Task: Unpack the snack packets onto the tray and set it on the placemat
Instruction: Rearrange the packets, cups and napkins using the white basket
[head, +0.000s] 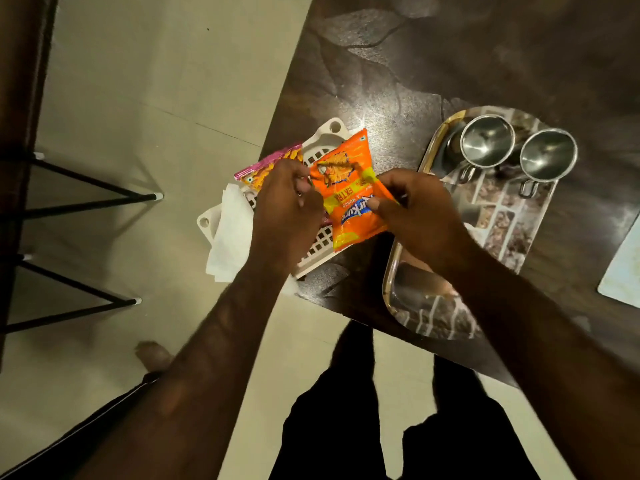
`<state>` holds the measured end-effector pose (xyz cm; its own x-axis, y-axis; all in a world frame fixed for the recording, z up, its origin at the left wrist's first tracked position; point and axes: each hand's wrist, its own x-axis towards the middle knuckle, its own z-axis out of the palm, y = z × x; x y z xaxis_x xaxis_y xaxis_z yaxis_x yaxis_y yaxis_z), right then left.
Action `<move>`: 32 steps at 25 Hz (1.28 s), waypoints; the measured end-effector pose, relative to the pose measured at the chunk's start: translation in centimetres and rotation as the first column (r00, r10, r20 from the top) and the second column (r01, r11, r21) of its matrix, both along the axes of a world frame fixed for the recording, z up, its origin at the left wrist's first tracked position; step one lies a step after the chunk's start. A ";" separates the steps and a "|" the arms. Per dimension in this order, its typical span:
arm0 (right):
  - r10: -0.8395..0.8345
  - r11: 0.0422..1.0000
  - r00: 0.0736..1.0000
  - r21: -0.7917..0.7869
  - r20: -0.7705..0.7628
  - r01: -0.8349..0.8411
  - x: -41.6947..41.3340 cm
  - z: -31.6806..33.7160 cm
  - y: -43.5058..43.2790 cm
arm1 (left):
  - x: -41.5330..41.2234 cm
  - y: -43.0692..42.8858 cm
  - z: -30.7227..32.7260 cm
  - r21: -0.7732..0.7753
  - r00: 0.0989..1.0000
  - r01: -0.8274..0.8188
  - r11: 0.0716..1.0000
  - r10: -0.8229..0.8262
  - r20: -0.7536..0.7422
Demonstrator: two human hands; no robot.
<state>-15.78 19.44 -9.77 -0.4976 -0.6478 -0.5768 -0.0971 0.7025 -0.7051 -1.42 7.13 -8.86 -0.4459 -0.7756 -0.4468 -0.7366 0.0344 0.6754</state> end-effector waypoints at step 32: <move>-0.329 0.891 0.716 -0.049 0.616 0.452 -1.4 0.6 12.3 | -1.0 2.4 0.8 0.641 0.999 0.031 0.767 -0.009 -0.038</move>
<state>-17.20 31.78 -9.14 -0.3416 -0.5937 -0.7286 0.6232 0.4372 -0.6485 -2.46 9.49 -8.11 -0.4800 -0.3043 -0.8228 -0.7196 -0.3999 0.5677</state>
